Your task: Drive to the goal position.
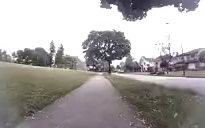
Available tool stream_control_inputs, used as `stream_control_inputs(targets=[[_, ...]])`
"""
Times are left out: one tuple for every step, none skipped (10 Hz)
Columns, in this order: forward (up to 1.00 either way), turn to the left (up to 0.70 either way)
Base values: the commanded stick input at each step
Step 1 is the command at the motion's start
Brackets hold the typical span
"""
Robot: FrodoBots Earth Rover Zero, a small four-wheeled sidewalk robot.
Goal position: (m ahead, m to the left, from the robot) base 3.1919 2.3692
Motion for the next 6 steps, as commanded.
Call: stream_control_inputs(targets=[[0.70,0.00],[0.70,0.00],[0.70,0.00],[0.70,0.00],[0.70,0.00],[0.70,0.00]])
